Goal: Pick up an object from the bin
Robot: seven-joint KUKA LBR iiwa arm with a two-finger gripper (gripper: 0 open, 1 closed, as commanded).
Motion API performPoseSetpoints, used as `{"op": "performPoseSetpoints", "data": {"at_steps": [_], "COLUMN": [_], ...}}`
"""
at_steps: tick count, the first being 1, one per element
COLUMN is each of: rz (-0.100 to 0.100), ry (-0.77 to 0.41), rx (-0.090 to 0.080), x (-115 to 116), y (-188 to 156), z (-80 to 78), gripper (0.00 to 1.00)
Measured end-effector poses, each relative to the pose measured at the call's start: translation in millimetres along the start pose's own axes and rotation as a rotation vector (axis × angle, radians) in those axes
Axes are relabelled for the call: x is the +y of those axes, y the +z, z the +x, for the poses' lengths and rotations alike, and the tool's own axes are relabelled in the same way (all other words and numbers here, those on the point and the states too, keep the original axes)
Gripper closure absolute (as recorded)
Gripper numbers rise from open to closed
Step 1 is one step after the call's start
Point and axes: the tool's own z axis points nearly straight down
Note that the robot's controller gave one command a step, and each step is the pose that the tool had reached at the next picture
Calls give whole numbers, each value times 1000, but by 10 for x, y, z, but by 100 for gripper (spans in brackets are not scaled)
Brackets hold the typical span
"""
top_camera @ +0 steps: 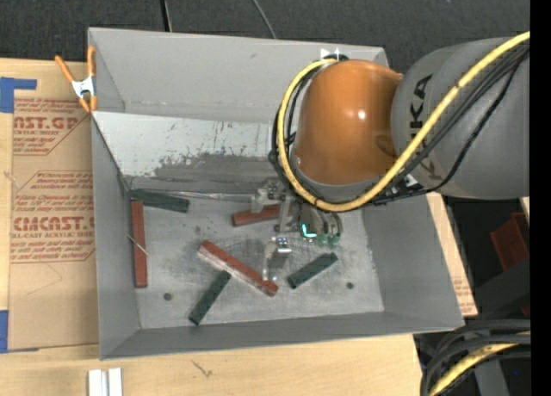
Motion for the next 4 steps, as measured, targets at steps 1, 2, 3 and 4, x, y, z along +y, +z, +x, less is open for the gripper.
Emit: {"op": "performPoseSetpoints", "data": {"at_steps": [1, 2, 3, 4], "rz": [-1, 0, 1, -2], "ry": [1, -84, -186, -11], "rx": [-8, -12, -10, 1], "x": [-5, -21, -201, -464], "y": [-38, 419, 1149, 1438], "z": [-17, 29, -101, -134], "gripper": [0, 0, 0, 100]}}
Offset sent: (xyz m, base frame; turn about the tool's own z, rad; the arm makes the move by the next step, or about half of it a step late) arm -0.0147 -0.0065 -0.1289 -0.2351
